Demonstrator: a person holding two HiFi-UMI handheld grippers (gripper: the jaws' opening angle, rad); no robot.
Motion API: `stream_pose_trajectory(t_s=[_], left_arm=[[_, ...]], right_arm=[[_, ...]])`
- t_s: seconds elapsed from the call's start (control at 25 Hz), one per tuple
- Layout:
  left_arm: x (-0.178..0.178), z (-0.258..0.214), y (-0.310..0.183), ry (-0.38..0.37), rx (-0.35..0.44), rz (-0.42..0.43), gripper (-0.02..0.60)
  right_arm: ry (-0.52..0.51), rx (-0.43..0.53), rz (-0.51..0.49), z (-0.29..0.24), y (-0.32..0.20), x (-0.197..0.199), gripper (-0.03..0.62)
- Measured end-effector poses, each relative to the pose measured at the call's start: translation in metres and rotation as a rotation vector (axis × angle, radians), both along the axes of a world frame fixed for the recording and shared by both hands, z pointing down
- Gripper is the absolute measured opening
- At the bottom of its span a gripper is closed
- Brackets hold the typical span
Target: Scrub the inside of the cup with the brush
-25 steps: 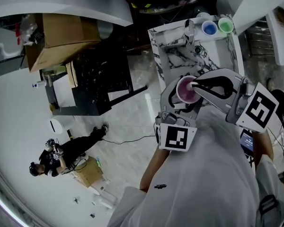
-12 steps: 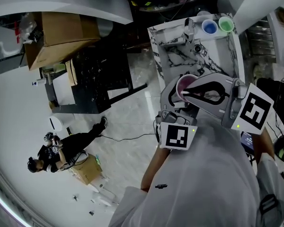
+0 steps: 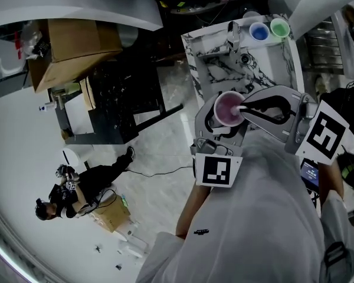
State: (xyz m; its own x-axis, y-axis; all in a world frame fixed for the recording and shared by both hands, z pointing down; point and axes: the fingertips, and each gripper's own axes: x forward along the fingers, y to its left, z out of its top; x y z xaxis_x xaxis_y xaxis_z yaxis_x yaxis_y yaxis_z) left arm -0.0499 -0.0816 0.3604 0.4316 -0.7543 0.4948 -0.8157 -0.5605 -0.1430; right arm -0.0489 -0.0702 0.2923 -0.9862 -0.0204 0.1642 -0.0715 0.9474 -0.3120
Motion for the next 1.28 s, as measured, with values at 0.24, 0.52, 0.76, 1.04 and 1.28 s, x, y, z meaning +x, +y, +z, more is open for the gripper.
stream_pose_trajectory(t_s=[0.24, 0.52, 0.76, 1.04, 1.28], left_arm=[[0.013, 0.003, 0.002, -0.005, -0.008, 0.039, 0.291], [0.019, 0.009, 0.01, 0.019, -0.037, 0.037, 0.293], [0.012, 0.008, 0.01, 0.023, -0.03, 0.012, 0.292], [0.004, -0.002, 0.008, 0.002, 0.019, 0.017, 0.291], [0.006, -0.005, 0.01, 0.002, 0.025, 0.015, 0.292]], right_arm=[[-0.017, 0.026, 0.069, -0.002, -0.012, -0.006, 0.023], [-0.026, 0.036, 0.01, -0.009, 0.001, -0.023, 0.021], [-0.033, 0.014, -0.065, -0.014, 0.019, -0.025, 0.021], [-0.011, 0.009, -0.074, -0.014, 0.025, -0.012, 0.021], [0.029, 0.025, -0.039, -0.006, 0.016, 0.002, 0.023]])
